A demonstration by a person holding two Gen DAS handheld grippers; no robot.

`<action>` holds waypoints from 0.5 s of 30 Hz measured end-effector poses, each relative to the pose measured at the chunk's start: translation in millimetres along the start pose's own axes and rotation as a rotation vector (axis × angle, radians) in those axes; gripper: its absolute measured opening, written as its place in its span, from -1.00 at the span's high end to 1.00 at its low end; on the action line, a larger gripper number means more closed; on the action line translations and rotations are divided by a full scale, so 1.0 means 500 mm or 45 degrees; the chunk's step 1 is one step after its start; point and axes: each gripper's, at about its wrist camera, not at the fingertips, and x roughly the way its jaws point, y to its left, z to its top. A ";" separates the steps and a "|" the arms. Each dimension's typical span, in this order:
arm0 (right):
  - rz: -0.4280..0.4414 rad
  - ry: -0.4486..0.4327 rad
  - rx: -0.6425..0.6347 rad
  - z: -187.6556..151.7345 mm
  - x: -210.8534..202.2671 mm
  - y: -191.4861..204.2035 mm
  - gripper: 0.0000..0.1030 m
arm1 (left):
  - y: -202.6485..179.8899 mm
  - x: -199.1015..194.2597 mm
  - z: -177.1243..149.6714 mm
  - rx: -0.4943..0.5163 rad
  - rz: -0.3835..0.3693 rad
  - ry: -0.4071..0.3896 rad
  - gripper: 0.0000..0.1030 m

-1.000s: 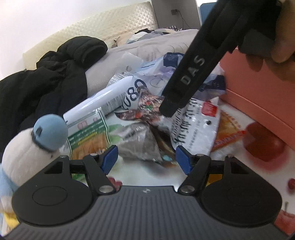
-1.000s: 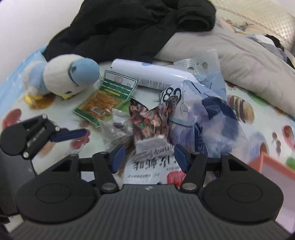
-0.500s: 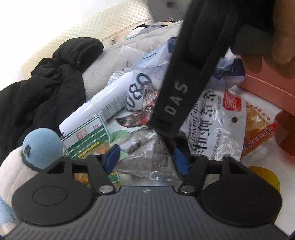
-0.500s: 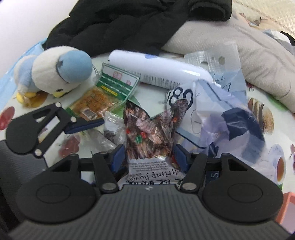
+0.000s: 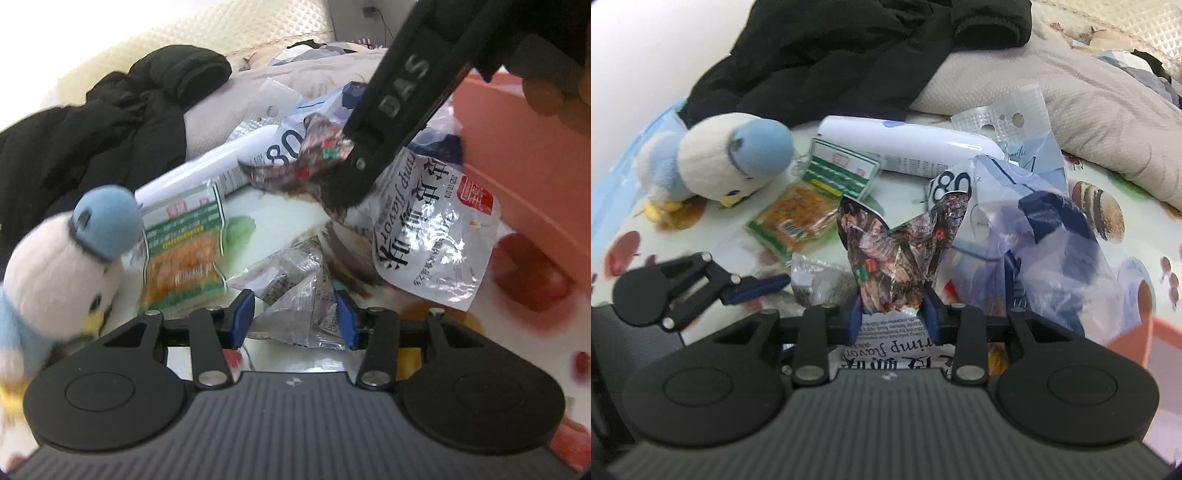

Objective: Organize snacks
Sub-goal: 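Grasp the brown patterned snack bag with the right gripper while the left grasps a clear bag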

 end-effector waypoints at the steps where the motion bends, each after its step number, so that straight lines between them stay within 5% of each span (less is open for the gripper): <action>1: 0.011 -0.008 0.006 -0.008 -0.013 0.007 0.28 | -0.001 -0.017 -0.010 -0.031 -0.004 0.003 -0.03; 15: 0.020 -0.075 0.091 -0.161 -0.183 0.099 0.28 | -0.041 -0.276 -0.147 -0.315 -0.040 0.040 0.03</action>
